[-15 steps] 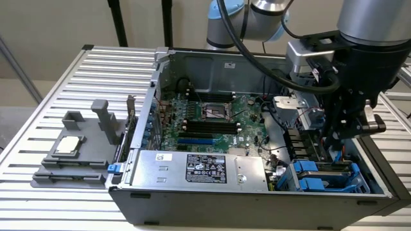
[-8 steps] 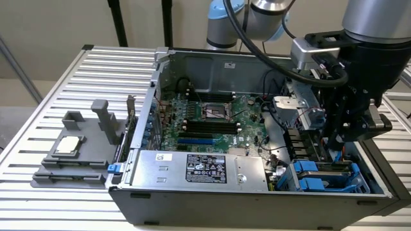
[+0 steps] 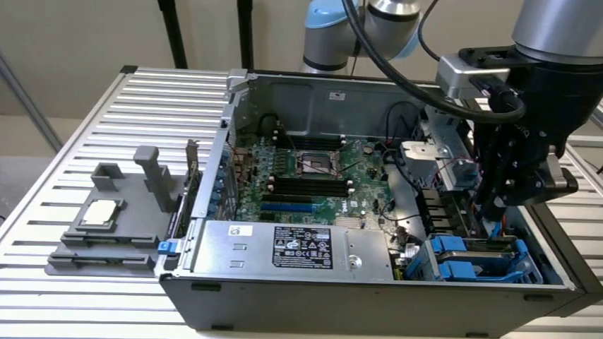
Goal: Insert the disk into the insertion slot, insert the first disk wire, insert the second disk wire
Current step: 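Insert the second disk wire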
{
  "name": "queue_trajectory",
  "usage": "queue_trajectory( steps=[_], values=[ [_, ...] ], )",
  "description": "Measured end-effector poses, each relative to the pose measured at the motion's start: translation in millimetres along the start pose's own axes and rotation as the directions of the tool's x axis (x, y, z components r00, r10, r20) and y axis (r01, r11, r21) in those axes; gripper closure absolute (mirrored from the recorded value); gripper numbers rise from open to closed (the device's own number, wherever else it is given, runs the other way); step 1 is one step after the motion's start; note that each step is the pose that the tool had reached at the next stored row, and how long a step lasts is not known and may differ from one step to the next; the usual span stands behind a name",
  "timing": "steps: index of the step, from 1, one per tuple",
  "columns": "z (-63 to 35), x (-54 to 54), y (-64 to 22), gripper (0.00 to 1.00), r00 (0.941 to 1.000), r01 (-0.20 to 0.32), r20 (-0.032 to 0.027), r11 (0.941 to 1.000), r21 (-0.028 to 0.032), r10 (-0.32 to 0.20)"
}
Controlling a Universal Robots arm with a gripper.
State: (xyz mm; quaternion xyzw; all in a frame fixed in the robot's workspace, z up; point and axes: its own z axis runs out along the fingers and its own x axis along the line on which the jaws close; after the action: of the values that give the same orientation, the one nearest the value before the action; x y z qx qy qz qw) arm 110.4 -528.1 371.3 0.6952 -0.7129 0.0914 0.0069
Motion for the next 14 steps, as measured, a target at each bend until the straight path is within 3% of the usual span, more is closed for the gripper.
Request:
queue_trajectory(
  steps=[1, 2, 5, 8, 11, 14],
  values=[
    [0.2, -0.1, -0.2, 0.69, 1.0, 0.0, -0.0015, 1.0, -0.0034, 0.0],
    [0.4, -0.3, -0.4, 0.76, 1.0, 0.0, -0.0029, 1.0, -0.0064, 0.0],
    [1.0, -0.4, -1.0, 0.76, 1.0, -0.001, -0.0048, 0.9999, -0.0164, 0.001],
    [1.3, -0.4, -1.2, 0.84, 1.0, 0.0, -0.0047, 0.9998, -0.0212, 0.0],
    [1.5, -0.5, -1.5, 0.84, 1.0, 0.0, -0.0049, 0.9997, -0.0264, 0.0],
    [2.4, -0.1, -1.4, 0.84, 1.0, 0.0, -0.0044, 0.9996, -0.0276, 0.0]
  ],
)
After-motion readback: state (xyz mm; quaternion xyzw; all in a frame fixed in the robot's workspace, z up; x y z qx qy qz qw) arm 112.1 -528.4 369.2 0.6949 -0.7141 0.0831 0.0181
